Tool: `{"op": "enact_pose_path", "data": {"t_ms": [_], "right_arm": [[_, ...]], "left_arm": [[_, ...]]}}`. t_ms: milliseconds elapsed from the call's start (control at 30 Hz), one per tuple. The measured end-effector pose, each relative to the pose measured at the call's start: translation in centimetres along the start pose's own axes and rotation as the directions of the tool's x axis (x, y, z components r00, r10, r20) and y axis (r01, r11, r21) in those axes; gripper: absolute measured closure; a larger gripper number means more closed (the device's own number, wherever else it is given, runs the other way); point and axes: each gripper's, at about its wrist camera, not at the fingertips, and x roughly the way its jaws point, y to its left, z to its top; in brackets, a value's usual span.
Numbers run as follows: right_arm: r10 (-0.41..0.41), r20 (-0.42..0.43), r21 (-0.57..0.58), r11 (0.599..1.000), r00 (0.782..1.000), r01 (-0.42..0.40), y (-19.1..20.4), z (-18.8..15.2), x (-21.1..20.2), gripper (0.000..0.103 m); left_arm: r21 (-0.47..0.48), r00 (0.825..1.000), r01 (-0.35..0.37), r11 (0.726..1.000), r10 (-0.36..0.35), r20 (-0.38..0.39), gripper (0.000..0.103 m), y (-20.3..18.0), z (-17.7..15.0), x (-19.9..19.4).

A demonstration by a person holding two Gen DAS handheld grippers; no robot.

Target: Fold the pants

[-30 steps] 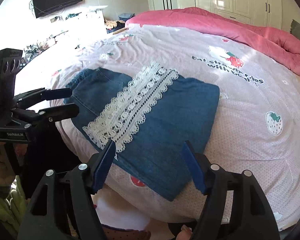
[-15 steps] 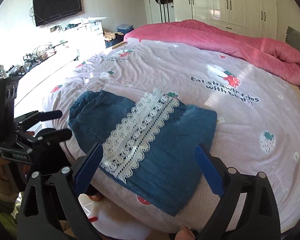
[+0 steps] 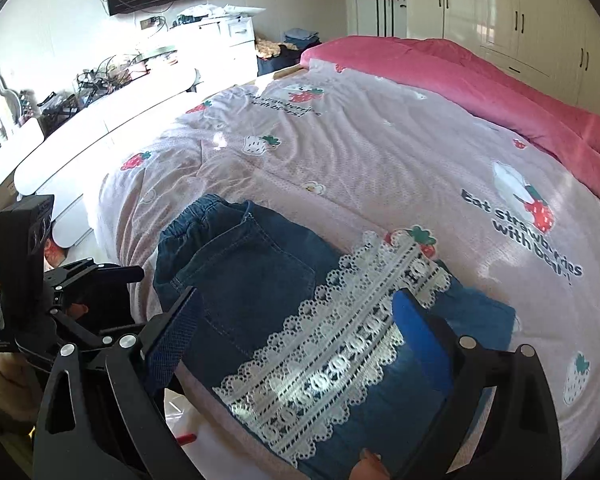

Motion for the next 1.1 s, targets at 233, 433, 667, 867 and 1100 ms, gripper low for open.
{"op": "enact_pose_path", "data": {"t_ms": [233, 433, 667, 867, 1100], "right_arm": [[0.113, -0.079, -0.053, 0.992, 0.99, -0.118, 1.7, 4.1, 5.5, 0.008], [0.174, -0.173, -0.089, 0.977, 0.969, -0.192, 3.5, 6.9, 10.4, 0.008], [0.206, -0.306, -0.104, 0.963, 0.93, -0.248, 4.9, 8.7, 15.1, 0.008], [0.275, -0.397, -0.088, 0.938, 0.876, -0.335, 6.0, 8.5, 17.1, 0.047], [0.364, -0.3, -0.027, 0.921, 0.881, -0.39, 3.9, 8.2, 13.6, 0.067]], "left_arm": [[-0.083, 0.999, 0.049, 0.995, -0.05, -0.013, 0.01, 1.9, -0.2, 0.9], [-0.142, 0.996, 0.087, 0.986, -0.09, -0.015, 0.01, 2.9, -0.3, 1.4], [-0.185, 0.993, 0.117, 0.976, -0.121, -0.012, 0.01, 3.6, -0.2, 1.9], [-0.194, 0.992, 0.123, 0.973, -0.127, -0.008, 0.01, 3.9, 0.3, 2.5], [-0.221, 0.991, 0.131, 0.966, -0.133, 0.006, 0.01, 4.0, 1.2, 3.6]]}}
